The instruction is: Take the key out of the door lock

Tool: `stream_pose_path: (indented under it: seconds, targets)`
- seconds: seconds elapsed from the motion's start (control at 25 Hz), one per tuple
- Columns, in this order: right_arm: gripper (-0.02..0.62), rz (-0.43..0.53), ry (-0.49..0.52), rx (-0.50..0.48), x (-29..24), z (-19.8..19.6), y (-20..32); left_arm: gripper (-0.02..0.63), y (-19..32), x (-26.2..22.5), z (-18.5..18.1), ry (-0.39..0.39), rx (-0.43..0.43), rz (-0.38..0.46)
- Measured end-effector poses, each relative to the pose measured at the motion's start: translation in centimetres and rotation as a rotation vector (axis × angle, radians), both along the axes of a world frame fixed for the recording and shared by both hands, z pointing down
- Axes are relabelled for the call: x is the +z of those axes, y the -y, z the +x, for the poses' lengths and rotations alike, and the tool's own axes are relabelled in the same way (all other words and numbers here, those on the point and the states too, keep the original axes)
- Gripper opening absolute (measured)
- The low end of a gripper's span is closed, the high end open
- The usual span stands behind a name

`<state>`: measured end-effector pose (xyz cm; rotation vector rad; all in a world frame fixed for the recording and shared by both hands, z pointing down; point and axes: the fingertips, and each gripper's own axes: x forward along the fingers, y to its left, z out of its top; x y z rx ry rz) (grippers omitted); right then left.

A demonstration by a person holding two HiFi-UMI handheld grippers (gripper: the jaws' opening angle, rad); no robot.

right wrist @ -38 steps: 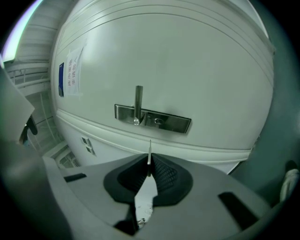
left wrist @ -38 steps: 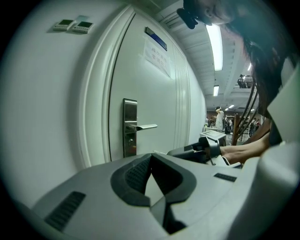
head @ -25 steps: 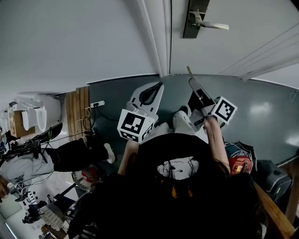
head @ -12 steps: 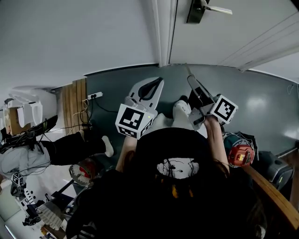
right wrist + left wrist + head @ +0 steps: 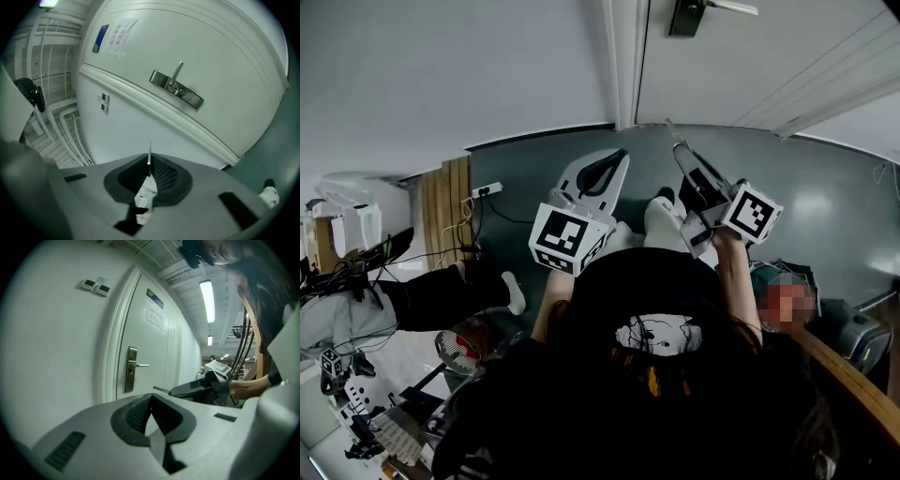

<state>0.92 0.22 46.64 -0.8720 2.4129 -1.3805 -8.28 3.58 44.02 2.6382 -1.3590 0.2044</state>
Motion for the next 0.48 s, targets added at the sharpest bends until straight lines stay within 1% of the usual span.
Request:
stream_pose_path:
  seconds: [0.28,0.48]
  targets:
    - [0.02,0.047,-0.053,0.005,-0.7,0.5,0.2,0.008,-0.1,-0.5,0.2,-0.004,0.027,0.015]
    - [0.02,0.068,-0.077,0.013,-1.2,0.6,0.3,0.008,-0.7,-0.7,-0.7,0.001,0.035,0.021]
